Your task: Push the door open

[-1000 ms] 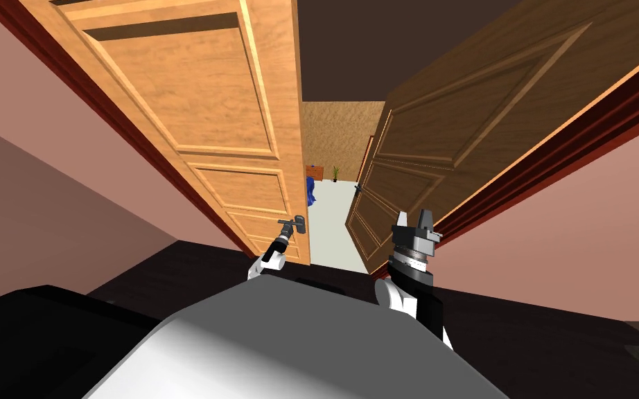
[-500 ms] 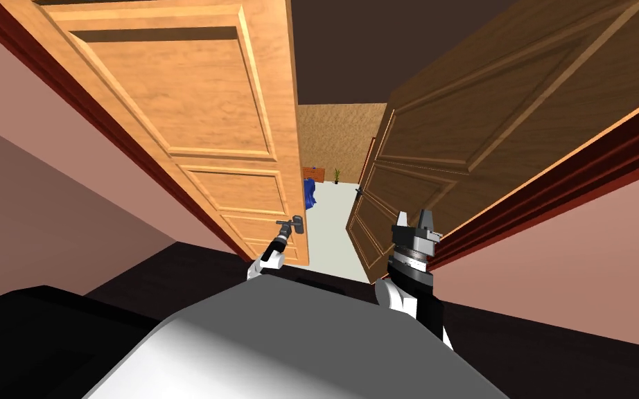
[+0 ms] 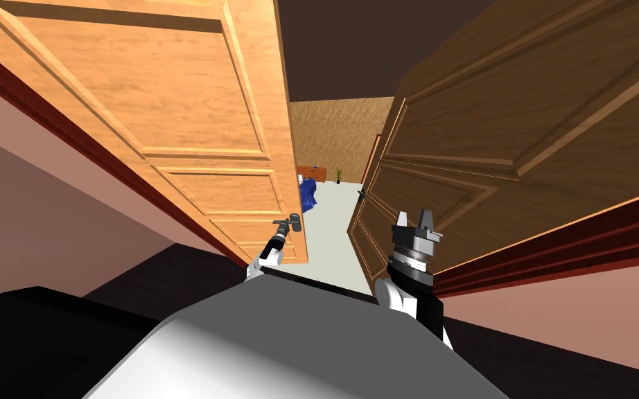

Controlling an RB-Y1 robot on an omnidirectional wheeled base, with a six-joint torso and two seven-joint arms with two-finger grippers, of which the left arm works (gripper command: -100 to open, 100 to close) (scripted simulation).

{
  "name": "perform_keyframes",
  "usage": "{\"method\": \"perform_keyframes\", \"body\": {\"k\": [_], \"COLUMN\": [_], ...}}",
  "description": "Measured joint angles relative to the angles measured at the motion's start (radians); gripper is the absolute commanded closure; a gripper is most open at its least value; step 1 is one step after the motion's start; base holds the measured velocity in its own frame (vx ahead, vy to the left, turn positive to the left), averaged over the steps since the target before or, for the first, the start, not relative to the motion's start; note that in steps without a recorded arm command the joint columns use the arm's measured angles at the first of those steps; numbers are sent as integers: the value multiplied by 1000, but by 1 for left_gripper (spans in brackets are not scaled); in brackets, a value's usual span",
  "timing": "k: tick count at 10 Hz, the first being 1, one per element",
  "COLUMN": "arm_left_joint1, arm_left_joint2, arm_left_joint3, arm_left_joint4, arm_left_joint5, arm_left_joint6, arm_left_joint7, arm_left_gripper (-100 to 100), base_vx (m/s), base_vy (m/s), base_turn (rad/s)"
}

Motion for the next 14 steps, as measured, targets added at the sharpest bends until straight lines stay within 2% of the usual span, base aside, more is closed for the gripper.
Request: {"method": "perform_keyframes", "body": {"k": [2,3,4,5,7,8,9,10,12,13,14], "arm_left_joint1": [-2,-12,-7,-16,-24,-37,-31,-35,-46,-58,-55], "arm_left_joint2": [-8,-9,-11,-9,-18,-19,-24,-16,-12,-16,-20], "arm_left_joint3": [25,36,47,58,80,91,102,113,134,148,160], "arm_left_joint4": [0,15,6,20,25,43,36,48,60,72,71], "arm_left_joint5": [0,1,1,3,1,2,2,5,8,8,8], "arm_left_joint6": [10,8,16,13,15,12,15,14,18,20,19], "arm_left_joint7": [-7,-7,-9,-8,-15,-17,-20,-15,-12,-16,-19], "arm_left_gripper": [100,100,100,100,100,100,100,100,100,100,100], "base_vx": [154,134,149,134,108,122,150,145,124,184,181], "base_vy": [-64,-52,-63,-53,-51,-64,-63,-62,-50,-80,-83], "base_turn": [79,47,56,67,63,58,84,58,51,70,94]}}
